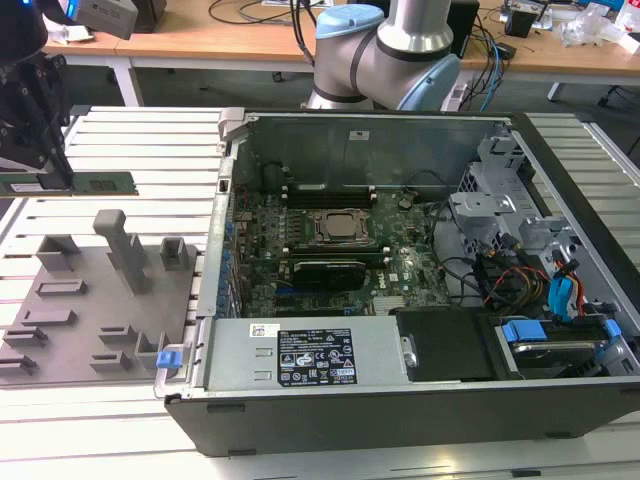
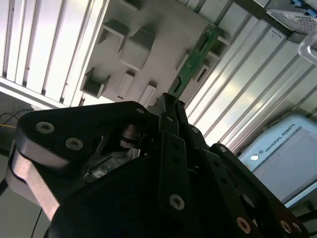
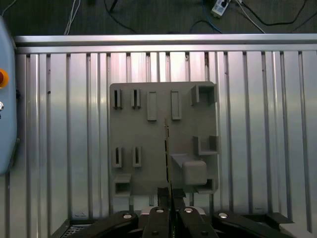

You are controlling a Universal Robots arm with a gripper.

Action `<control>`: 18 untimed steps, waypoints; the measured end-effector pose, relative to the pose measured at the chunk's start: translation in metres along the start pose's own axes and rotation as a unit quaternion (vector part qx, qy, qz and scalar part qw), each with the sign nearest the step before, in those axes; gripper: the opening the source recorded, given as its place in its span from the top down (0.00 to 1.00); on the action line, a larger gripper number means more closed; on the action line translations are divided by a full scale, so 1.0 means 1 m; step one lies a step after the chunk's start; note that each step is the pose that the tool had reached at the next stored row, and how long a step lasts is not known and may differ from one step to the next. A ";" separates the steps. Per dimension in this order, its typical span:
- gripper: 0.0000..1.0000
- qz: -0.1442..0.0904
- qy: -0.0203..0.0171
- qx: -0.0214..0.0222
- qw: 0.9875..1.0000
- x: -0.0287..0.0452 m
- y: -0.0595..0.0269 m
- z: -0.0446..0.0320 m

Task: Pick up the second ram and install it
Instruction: 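Pick up the second ram and move it above second insertion slot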

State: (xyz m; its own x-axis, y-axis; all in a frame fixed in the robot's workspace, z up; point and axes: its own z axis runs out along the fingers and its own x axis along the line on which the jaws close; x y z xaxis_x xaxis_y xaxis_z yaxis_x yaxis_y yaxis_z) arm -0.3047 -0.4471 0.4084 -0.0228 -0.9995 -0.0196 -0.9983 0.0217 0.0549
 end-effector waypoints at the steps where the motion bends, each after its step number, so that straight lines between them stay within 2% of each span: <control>1: 0.87 0.000 0.000 0.000 1.000 -0.0001 -0.0048 -0.0003; 2: 0.87 0.000 0.000 0.000 1.000 -0.0003 -0.0122 -0.0007; 4: 0.87 0.000 0.000 0.000 1.000 -0.0005 -0.0214 -0.0012; 6: 0.87 0.000 0.000 0.000 1.000 -0.0006 -0.0259 -0.0014; 10: 0.87 0.000 0.000 0.000 1.000 -0.0010 -0.0430 -0.0023; 13: 0.87 0.000 0.000 0.000 1.000 -0.0011 -0.0511 -0.0028; 15: 0.87 0.000 0.000 0.000 1.000 -0.0014 -0.0613 -0.0034; 18: 0.87 0.000 0.000 0.000 1.000 -0.0016 -0.0715 -0.0039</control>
State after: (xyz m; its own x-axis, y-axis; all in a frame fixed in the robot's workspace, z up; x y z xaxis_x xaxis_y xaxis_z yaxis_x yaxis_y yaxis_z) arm -0.2331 -0.4471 0.4083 -0.0227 -0.9995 -0.0196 -0.9982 0.0216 0.0551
